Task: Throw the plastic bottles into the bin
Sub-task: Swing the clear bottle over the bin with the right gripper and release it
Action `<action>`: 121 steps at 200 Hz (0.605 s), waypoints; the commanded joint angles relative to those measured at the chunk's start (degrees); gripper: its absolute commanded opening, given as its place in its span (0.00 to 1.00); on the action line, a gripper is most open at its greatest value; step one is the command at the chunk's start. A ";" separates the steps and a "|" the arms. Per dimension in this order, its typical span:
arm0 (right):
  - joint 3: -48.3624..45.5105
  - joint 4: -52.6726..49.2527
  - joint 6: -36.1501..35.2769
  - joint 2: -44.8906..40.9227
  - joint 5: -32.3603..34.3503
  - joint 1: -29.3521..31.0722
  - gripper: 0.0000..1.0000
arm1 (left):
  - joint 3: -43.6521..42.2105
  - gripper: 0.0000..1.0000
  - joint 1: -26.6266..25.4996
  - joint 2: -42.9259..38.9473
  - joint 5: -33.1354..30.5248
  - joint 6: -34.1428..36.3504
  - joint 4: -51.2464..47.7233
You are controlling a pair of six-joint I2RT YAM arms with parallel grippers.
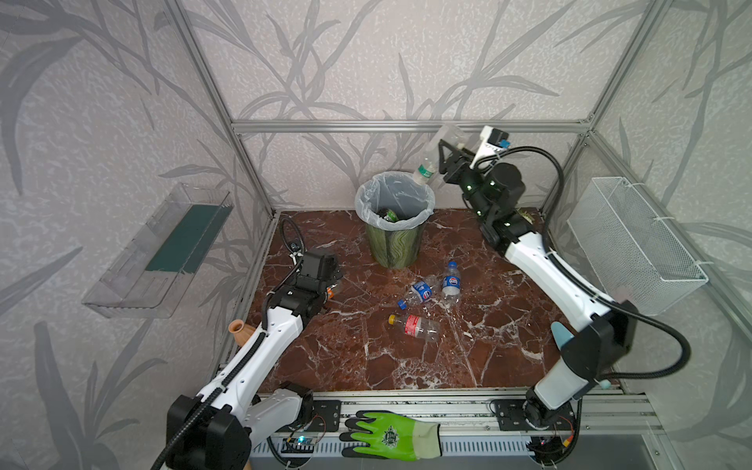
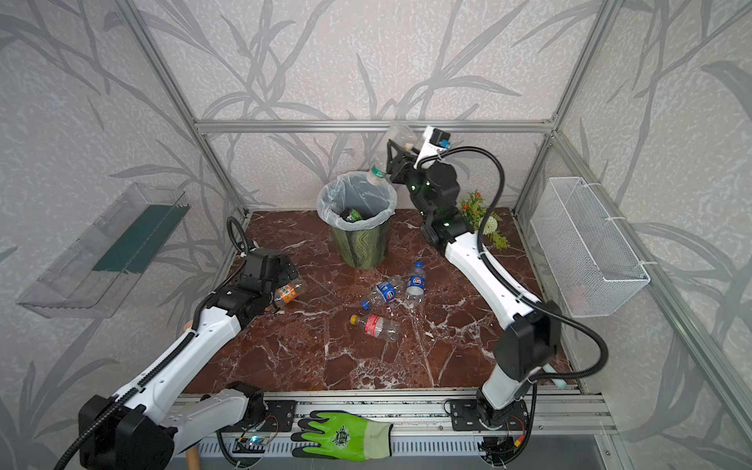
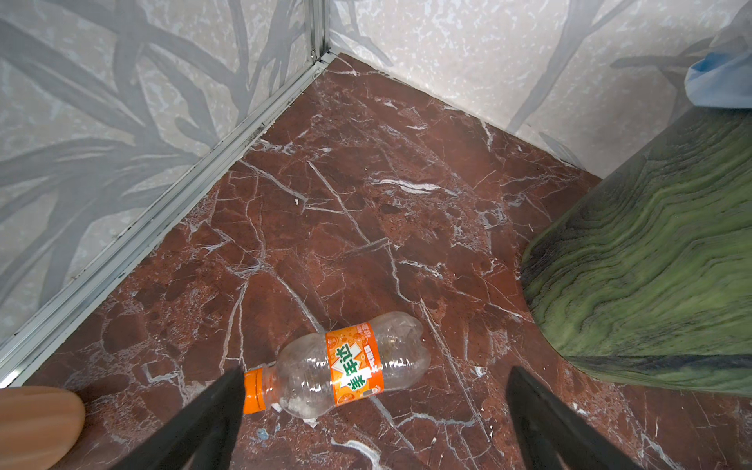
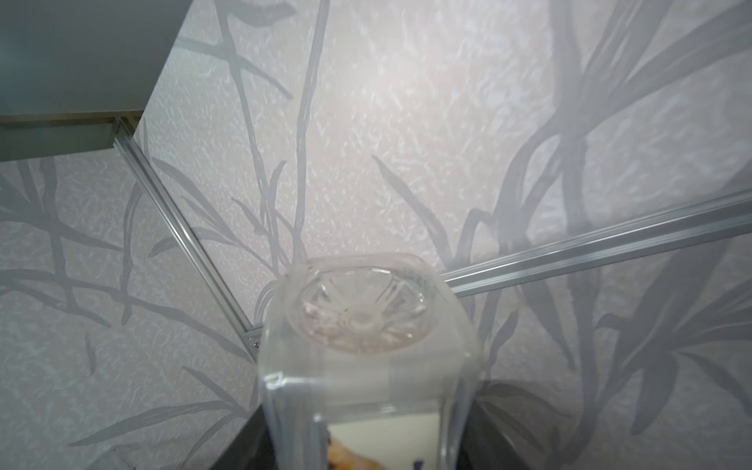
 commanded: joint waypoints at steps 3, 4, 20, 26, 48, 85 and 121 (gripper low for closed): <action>8.63 -11.62 -0.96 9.42 -4.78 -0.20 0.77 | 0.61 0.99 0.52 -1.22 -0.49 -0.85 -2.81; 8.96 -11.94 -1.00 9.56 -4.81 -0.24 0.79 | 0.63 0.99 0.54 -1.25 -0.54 -0.82 -2.90; 10.72 -12.19 -1.80 8.38 -4.78 -1.39 0.91 | 1.04 0.99 0.61 -2.23 -1.08 -0.11 -3.61; 10.70 -11.68 -2.84 6.80 -4.10 -1.60 0.93 | 0.92 0.99 0.62 -2.82 -1.32 0.12 -3.66; 11.27 -14.07 -8.16 1.37 -3.37 -1.60 0.97 | 0.90 0.99 0.65 -4.38 -2.21 -0.65 -4.35; -4.50 -9.19 -11.06 -12.93 -0.62 -2.13 0.99 | 0.46 0.99 0.58 -7.54 -3.55 -3.85 -6.72; -24.56 -4.79 -7.97 -25.64 2.66 -5.22 0.99 | -2.61 0.99 0.65 -9.79 -5.35 -10.42 -8.32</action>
